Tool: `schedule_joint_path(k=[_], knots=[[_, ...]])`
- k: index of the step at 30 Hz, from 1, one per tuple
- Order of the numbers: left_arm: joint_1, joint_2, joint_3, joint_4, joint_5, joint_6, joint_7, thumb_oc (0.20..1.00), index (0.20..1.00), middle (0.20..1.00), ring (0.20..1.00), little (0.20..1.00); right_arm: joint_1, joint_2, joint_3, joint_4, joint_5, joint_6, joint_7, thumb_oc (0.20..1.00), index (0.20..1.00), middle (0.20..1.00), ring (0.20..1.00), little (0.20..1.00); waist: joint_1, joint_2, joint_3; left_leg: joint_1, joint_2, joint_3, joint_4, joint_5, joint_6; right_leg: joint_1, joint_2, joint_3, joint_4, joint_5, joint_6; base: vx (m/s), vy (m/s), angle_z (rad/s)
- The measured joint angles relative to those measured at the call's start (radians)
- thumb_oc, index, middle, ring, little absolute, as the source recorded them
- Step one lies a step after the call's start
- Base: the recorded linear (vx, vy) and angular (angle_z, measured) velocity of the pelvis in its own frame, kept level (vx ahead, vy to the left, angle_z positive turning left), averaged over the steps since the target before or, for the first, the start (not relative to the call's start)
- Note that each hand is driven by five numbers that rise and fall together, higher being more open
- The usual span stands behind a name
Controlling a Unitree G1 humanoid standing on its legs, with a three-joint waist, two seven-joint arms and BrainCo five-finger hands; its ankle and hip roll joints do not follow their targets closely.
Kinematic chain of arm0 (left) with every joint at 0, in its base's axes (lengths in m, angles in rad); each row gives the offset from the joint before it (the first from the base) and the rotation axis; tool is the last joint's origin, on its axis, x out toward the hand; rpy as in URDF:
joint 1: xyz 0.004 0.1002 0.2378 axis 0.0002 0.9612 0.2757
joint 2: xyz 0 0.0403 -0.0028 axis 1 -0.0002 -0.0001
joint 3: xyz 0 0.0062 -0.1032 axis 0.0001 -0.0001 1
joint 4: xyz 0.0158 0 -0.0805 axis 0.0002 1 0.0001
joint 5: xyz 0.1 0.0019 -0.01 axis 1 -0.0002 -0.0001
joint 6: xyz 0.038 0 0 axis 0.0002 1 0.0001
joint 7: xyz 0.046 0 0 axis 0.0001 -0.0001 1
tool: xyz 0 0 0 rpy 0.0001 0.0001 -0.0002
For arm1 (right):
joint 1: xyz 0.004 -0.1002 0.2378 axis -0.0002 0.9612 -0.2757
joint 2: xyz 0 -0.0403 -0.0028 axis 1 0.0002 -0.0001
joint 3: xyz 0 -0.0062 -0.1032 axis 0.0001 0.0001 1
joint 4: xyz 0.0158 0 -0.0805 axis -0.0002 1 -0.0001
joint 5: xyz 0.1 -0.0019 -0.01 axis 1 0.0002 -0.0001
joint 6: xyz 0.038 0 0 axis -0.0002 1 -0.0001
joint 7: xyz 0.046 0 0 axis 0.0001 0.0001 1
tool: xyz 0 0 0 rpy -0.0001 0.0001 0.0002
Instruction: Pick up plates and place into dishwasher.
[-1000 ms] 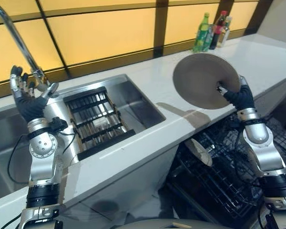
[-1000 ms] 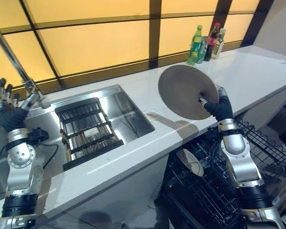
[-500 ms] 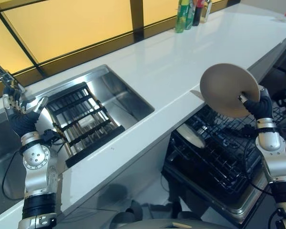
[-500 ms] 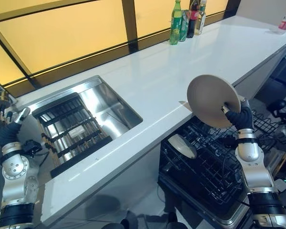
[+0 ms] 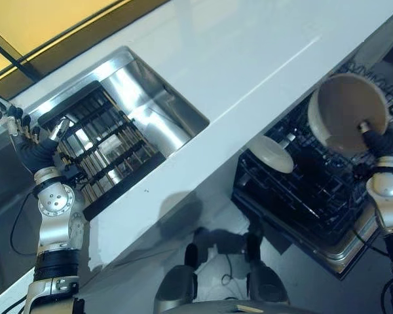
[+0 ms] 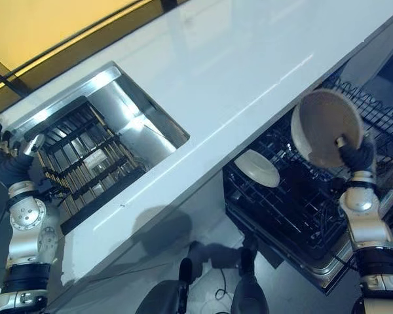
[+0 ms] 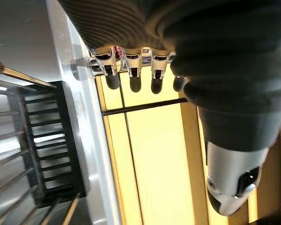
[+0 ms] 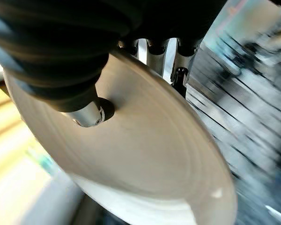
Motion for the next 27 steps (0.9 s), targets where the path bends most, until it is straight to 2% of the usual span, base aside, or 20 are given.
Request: schedule_joint_path(k=[3, 9, 13, 15, 22, 27], knots=[[-0.009, 0.0, -0.001, -0.002, 0.0, 0.001, 0.001, 1.0, 1.0, 1.0, 1.0, 1.0, -0.002, -0.004, 0.022, 0.012, -0.021, 0.001, 0.022, 0.2, 0.2, 0.2, 0.2, 0.2, 0.009, 0.023, 0.019, -0.014, -0.01, 0.0, 0.003, 0.002, 0.003, -0.011, -0.006, 0.0, 0.0, 0.009, 0.008, 0.03, 0.007, 0.03], [-0.051, 0.031, -0.029, -0.001, 0.0, 0.01, 0.027, 1.0, 1.0, 1.0, 1.0, 1.0, -0.125, -0.091, 0.095, 0.104, -0.039, 0.001, 0.043, 0.2, 0.2, 0.2, 0.2, 0.2, 0.018, 0.029, 0.051, -0.068, -0.019, -0.001, 0.022, 0.002, 0.004, -0.055, -0.012, 0.0, 0.001, 0.013, 0.012, -0.08, -0.042, 0.02], [-0.075, 0.052, -0.038, -0.001, 0.0, 0.014, 0.037, 1.0, 1.0, 1.0, 1.0, 1.0, -0.198, -0.099, 0.102, 0.112, -0.039, 0.0, 0.034, 0.2, 0.2, 0.2, 0.2, 0.2, 0.019, 0.034, 0.082, -0.103, -0.018, 0.0, 0.038, 0.002, 0.004, -0.085, -0.01, 0.0, 0.003, 0.023, 0.009, -0.06, -0.023, -0.01], [-0.086, 0.085, -0.044, 0.0, 0.0, 0.014, 0.043, 1.0, 1.0, 1.0, 1.0, 1.0, -0.229, -0.107, 0.123, 0.112, -0.04, -0.004, -0.004, 0.2, 0.2, 0.2, 0.2, 0.2, 0.017, 0.037, 0.097, -0.126, -0.019, 0.0, 0.048, 0.003, 0.005, -0.11, -0.009, 0.0, 0.017, 0.025, 0.009, -0.04, 0.009, -0.02], [-0.125, 0.11, -0.066, -0.001, -0.012, 0.013, 0.056, 1.0, 1.0, 1.0, 1.0, 1.0, -0.267, -0.11, 0.13, 0.099, -0.149, -0.02, -0.179, 0.2, 0.2, 0.2, 0.2, 0.2, 0.018, 0.044, 0.122, -0.174, -0.028, 0.001, 0.079, 0.005, 0.009, -0.165, -0.014, 0.006, 0.064, 0.023, 0.011, 0.0, 0.0, 0.0], [-0.133, 0.112, -0.065, -0.001, -0.012, 0.015, 0.064, 1.0, 1.0, 1.0, 1.0, 1.0, -0.283, -0.152, 0.115, 0.1, -0.178, 0.005, -0.245, 0.2, 0.2, 0.2, 0.2, 0.2, 0.016, 0.044, 0.122, -0.186, -0.029, 0.0, 0.093, 0.004, 0.01, -0.172, -0.015, 0.005, 0.071, 0.022, 0.012, 0.03, 0.005, 0.01]])
